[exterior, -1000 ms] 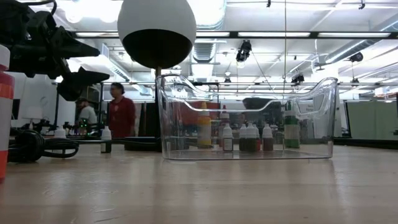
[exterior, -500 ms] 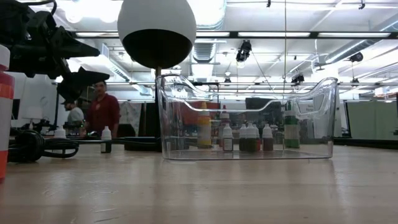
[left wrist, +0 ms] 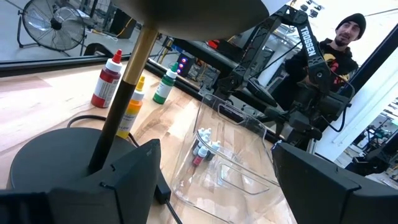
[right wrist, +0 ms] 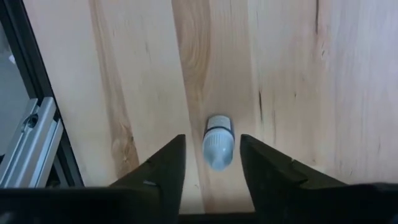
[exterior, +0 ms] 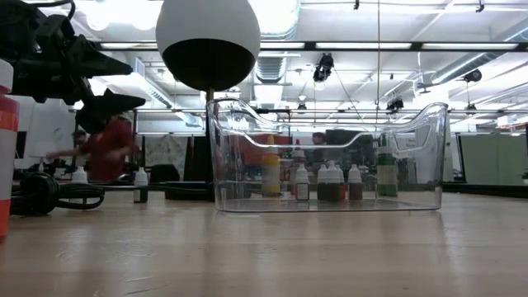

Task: Pick & Place food coloring
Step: Put the small blue food coloring bottle into the transparent bin

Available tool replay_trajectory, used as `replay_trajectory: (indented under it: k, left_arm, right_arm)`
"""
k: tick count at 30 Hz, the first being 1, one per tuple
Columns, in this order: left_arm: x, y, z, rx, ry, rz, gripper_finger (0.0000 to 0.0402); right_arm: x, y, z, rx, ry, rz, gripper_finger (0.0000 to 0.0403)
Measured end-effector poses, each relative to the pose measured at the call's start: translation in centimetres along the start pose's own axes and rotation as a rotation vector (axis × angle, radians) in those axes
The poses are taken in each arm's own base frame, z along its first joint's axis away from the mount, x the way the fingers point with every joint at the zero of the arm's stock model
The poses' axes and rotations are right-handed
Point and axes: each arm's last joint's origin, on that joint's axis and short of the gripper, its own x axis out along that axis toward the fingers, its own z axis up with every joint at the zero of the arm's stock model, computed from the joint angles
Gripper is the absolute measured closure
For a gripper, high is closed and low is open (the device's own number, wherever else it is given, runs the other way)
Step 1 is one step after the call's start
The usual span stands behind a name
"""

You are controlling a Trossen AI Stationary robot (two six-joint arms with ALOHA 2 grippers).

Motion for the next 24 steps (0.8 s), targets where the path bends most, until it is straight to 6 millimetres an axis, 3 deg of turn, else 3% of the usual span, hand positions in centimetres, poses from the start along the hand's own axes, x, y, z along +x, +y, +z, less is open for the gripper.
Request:
replay_trajectory:
  k: [10,24]
  left_arm:
    - [0.00,0.00,0.00,0.000,0.000,0.000,0.0122]
    - [0.00,0.00,0.00,0.000,0.000,0.000,0.0122]
  right_arm:
    - [-0.03,0.00,0.02,-0.014,-0.007,0.000,0.0355]
    - [-0.21,0.17,0.06,-0.025,-0.007,0.005,0.0356]
